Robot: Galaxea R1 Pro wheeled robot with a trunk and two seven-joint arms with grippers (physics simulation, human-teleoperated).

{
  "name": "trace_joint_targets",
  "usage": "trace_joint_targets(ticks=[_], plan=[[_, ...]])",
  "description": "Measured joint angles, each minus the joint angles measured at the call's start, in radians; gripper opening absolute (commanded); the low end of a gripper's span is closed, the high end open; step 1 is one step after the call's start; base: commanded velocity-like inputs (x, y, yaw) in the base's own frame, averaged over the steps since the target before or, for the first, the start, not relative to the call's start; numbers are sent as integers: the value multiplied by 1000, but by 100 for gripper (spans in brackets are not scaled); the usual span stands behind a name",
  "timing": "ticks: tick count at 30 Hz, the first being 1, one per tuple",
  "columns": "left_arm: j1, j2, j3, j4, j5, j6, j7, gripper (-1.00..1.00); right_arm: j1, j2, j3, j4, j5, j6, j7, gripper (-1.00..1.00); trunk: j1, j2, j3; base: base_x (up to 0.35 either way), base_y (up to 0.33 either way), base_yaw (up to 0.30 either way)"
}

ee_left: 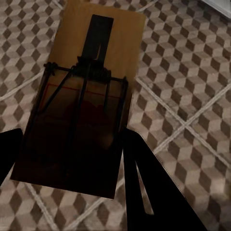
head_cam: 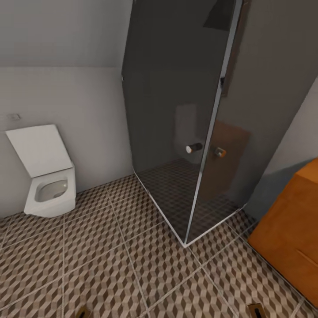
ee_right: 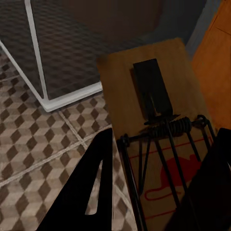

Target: Take the four mousetraps from the cabinet in the bathroom and place them on the bathroom floor. Make sure all four end up on the same floor surface, and ensure that at least two of them are either under or directly next to the same bathroom sink.

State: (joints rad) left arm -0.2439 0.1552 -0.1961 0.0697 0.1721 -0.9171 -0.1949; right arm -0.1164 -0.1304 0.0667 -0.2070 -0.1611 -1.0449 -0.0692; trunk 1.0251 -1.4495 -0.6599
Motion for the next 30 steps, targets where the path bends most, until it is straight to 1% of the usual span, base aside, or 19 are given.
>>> trace_joint_targets(ticks=[30], plan=[[0, -3, 0, 0, 0, 0, 0, -100, 0, 0, 0, 0, 0, 0, 0, -100, 0, 0, 0, 0, 0, 286]])
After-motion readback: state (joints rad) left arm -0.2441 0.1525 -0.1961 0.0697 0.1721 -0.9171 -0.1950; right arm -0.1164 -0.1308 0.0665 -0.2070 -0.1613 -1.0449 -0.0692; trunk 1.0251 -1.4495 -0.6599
